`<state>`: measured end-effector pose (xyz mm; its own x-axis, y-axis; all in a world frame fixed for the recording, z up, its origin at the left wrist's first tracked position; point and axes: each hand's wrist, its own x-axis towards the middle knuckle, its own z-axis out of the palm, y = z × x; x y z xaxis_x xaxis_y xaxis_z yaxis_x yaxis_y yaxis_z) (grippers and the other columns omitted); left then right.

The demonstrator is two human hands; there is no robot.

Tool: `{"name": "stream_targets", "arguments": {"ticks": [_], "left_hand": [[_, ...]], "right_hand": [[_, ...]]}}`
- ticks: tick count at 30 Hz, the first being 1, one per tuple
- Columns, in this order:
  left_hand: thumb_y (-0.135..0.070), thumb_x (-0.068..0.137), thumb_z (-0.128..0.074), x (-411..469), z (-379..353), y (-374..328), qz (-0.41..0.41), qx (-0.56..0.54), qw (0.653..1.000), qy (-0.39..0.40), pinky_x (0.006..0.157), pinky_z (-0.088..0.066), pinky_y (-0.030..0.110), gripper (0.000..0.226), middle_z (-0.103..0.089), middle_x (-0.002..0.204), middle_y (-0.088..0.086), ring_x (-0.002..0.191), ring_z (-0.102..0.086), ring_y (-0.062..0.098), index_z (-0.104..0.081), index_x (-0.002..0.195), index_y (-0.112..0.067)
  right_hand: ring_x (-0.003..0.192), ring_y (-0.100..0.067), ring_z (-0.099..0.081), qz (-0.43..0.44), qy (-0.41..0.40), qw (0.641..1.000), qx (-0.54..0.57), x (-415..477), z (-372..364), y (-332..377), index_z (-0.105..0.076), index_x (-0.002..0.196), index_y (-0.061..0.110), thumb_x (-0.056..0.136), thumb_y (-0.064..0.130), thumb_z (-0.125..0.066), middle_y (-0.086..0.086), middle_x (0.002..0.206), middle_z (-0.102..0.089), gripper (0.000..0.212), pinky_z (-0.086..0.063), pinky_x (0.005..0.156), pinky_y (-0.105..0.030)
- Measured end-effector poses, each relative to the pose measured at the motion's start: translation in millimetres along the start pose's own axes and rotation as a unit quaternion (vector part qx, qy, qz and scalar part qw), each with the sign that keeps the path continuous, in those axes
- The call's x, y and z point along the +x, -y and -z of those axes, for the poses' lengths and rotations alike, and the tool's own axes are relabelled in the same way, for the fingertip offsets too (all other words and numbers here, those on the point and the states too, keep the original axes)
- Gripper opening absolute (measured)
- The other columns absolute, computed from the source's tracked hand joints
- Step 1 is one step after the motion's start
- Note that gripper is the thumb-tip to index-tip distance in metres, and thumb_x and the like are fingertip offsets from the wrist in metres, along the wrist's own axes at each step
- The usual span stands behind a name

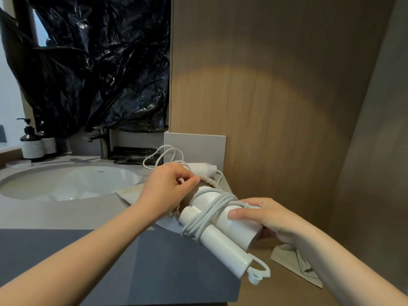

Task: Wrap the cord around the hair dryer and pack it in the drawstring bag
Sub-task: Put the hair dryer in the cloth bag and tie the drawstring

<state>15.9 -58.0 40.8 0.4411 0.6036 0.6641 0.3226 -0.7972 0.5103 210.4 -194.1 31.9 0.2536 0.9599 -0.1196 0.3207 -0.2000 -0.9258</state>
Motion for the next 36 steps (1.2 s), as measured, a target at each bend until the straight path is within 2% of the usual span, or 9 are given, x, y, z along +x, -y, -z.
{"name": "stream_targets", "arguments": {"ticks": [4,6,10,13,19,22,25,30,36], "left_hand": [[-0.034,0.086,-0.065,-1,5,6,-0.105,0.040,0.993,0.020,0.062,-0.045,0.027,0.021,-0.062,0.072,-0.007,0.067,-0.050,-0.001,-0.078,0.077,-0.020],[-0.038,0.084,-0.059,-3,8,9,-0.124,0.067,0.989,0.042,0.060,-0.044,0.029,0.026,-0.058,0.071,-0.009,0.064,-0.047,-0.002,-0.078,0.078,-0.021],[-0.042,0.084,-0.056,-6,7,15,-0.129,0.108,0.984,0.056,0.058,-0.041,0.027,0.028,-0.053,0.071,-0.012,0.063,-0.049,0.007,-0.078,0.081,-0.025],[-0.038,0.083,-0.058,-5,-7,11,-0.119,0.059,0.991,0.026,0.060,-0.039,0.026,0.025,-0.054,0.072,-0.012,0.066,-0.047,0.006,-0.078,0.082,-0.022],[-0.034,0.086,-0.060,5,-21,4,-0.127,0.018,0.991,0.023,0.065,-0.049,0.034,0.022,-0.059,0.077,-0.011,0.073,-0.056,0.012,-0.078,0.089,-0.023],[-0.035,0.085,-0.061,5,-14,7,-0.142,0.033,0.989,0.036,0.061,-0.045,0.028,0.021,-0.051,0.073,-0.015,0.068,-0.051,0.008,-0.078,0.086,-0.022],[-0.034,0.084,-0.062,-5,-9,11,-0.134,0.036,0.990,0.032,0.061,-0.041,0.022,0.020,-0.056,0.073,-0.012,0.067,-0.050,0.005,-0.078,0.086,-0.023],[-0.033,0.085,-0.062,-13,-17,7,-0.130,-0.003,0.991,0.016,0.063,-0.043,0.022,0.020,-0.060,0.076,-0.011,0.072,-0.053,0.007,-0.078,0.088,-0.021],[-0.041,0.086,-0.057,-11,-26,23,-0.093,0.008,0.996,0.012,0.073,-0.044,0.023,0.026,-0.062,0.082,-0.010,0.082,-0.054,0.011,-0.077,0.091,-0.025]], "right_hand": [[0.077,-0.021,-0.068,-0.029,-0.026,0.999,0.019,11,-8,3,-0.074,0.101,0.011,0.040,0.045,-0.086,-0.011,0.093,-0.075,0.071,-0.057,0.065,-0.031],[0.074,-0.021,-0.068,-0.033,-0.044,0.998,0.041,14,-8,4,-0.074,0.097,0.009,0.046,0.041,-0.088,-0.009,0.086,-0.074,0.062,-0.057,0.062,-0.031],[0.075,-0.020,-0.067,-0.025,-0.088,0.994,0.054,17,-9,5,-0.073,0.086,0.016,0.068,0.031,-0.085,-0.006,0.084,-0.073,0.026,-0.057,0.059,-0.029],[0.076,-0.020,-0.067,-0.019,-0.100,0.994,0.034,21,-16,7,-0.074,0.090,0.015,0.068,0.034,-0.084,-0.008,0.089,-0.073,0.031,-0.057,0.067,-0.033],[0.077,-0.019,-0.069,0.002,-0.112,0.994,-0.010,35,-27,5,-0.074,0.088,0.019,0.058,0.042,-0.087,-0.005,0.088,-0.074,0.040,-0.052,0.061,-0.030],[0.080,-0.021,-0.069,-0.014,-0.135,0.990,0.028,42,-25,-2,-0.074,0.092,0.015,0.059,0.041,-0.087,-0.006,0.091,-0.073,0.045,-0.053,0.056,-0.027],[0.083,-0.022,-0.068,-0.030,-0.164,0.982,0.094,47,-20,-6,-0.068,0.097,0.010,0.060,0.037,-0.088,-0.009,0.098,-0.071,0.050,-0.052,0.052,-0.025],[0.091,-0.029,-0.069,-0.028,-0.182,0.973,0.136,56,-31,-7,-0.056,0.086,0.008,0.061,0.034,-0.088,-0.017,0.103,-0.068,0.049,-0.061,0.071,-0.050],[0.086,-0.020,-0.068,-0.016,-0.204,0.977,0.059,65,-38,-6,-0.054,0.099,0.013,0.054,0.045,-0.089,-0.006,0.102,-0.066,0.065,-0.061,0.073,-0.043]]}}
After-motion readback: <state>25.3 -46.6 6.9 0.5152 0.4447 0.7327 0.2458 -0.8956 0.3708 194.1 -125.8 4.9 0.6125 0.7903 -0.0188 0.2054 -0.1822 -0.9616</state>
